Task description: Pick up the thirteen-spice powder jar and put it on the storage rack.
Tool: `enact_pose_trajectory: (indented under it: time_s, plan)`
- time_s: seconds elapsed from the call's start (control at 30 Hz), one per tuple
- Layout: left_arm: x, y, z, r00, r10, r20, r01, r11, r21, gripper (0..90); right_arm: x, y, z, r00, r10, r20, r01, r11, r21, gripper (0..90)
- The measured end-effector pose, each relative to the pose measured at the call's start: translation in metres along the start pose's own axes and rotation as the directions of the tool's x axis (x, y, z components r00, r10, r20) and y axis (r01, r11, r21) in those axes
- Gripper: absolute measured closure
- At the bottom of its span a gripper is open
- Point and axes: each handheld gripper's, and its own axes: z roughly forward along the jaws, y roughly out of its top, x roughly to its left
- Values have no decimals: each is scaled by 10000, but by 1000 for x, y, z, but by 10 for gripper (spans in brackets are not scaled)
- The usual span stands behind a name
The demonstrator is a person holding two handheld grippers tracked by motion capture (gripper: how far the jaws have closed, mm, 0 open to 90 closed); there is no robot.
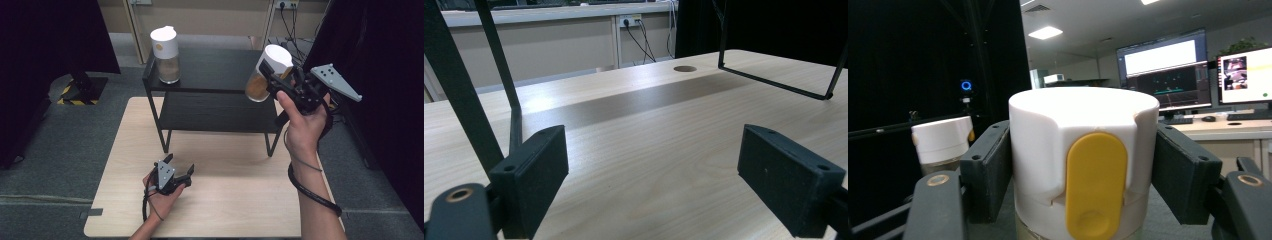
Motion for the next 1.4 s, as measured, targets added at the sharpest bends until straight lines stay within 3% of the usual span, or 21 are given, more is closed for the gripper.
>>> enact_pose_trajectory:
  time_s: [0.3,0.67,1.03,1.4]
  plan:
    - [0,0,0,10000,19,9,-19,10000,-9,126,-2,9,16,9976,-320,612,315,9995,85,310]
    - [0,0,0,10000,56,31,-56,10000,7,126,2,20,37,9854,-1058,1331,1016,9941,380,310]
    - [-1,0,0,9999,114,25,-114,9999,-4,126,-1,21,55,9758,-1224,1812,1118,9914,678,310]
    - [-1,0,0,9999,141,30,-141,9999,-7,126,-5,21,62,9677,-1413,2089,1251,9882,888,309]
